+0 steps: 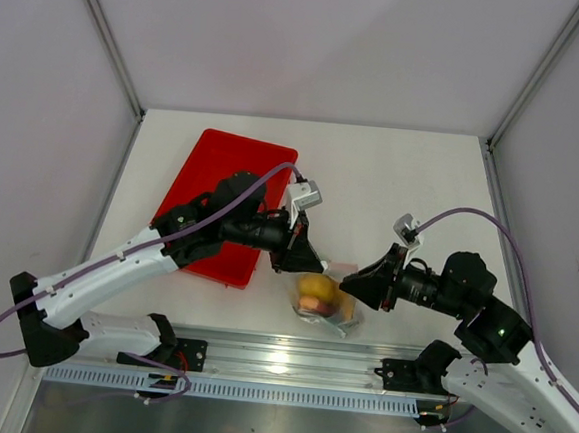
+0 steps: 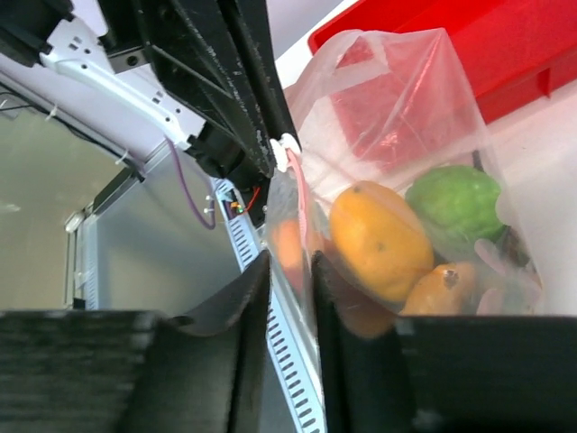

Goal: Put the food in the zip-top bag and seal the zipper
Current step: Zip the zipper food storage bag at the center of the board.

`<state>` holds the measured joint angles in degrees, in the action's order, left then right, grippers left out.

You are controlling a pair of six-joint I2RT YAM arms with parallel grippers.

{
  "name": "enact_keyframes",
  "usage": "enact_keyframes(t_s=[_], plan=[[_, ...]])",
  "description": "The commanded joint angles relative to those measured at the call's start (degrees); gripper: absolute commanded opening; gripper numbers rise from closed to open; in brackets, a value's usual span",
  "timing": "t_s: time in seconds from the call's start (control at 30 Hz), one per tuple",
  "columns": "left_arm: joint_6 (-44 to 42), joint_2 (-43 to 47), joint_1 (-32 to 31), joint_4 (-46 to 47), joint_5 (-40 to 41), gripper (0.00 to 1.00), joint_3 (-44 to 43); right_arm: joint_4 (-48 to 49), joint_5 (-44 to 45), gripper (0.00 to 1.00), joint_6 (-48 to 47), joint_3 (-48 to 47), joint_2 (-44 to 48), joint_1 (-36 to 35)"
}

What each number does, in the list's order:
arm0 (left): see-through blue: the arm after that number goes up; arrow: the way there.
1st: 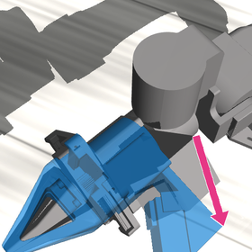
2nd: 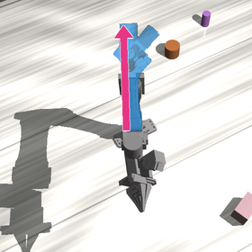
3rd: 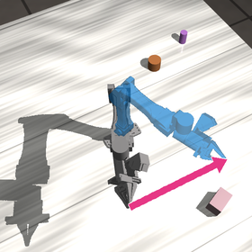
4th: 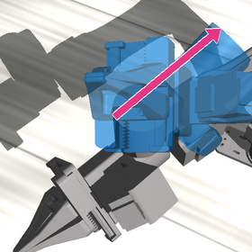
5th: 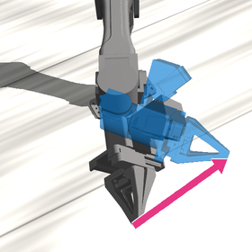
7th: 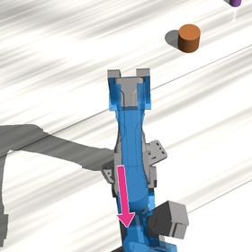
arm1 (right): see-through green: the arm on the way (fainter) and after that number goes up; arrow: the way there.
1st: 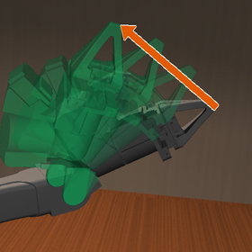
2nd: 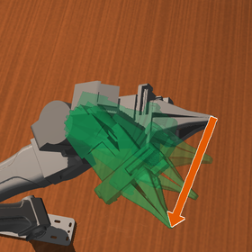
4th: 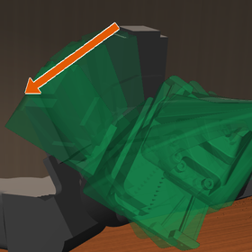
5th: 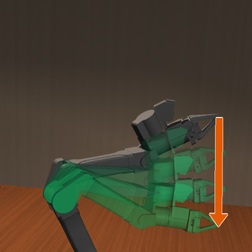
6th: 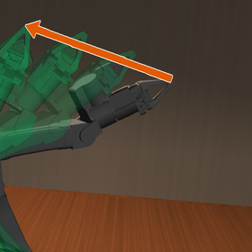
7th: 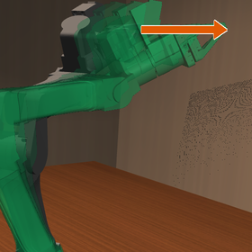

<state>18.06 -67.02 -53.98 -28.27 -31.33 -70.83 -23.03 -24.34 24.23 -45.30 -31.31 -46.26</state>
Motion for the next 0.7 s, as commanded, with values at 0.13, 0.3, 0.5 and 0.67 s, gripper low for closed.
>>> enact_keyframes(t_s=[0.13,0.3,0.5,0.67], plan=[[1.53,4.36,0.54,4.45,-4.0,0.01,2.01,-7.37,-2.99,0.55,-6.47,-8.13,-2.52,0.03],[1.45,4.71,0.54,4.45,-5.05,0.01,2.45,-10.98,-6.42,0.59,-10.6,-14.54,-6.74,0.03],[1.36,4.8,0.45,4.45,-5.84,0.01,2.71,-14.94,-5.02,0.59,-15.08,-18.86,-13.42,0.12],[1.36,4.8,0.45,4.45,-6.55,0.01,2.8,-14.33,-6.16,0.58,-17.28,-19.13,-16.15,0.12]])
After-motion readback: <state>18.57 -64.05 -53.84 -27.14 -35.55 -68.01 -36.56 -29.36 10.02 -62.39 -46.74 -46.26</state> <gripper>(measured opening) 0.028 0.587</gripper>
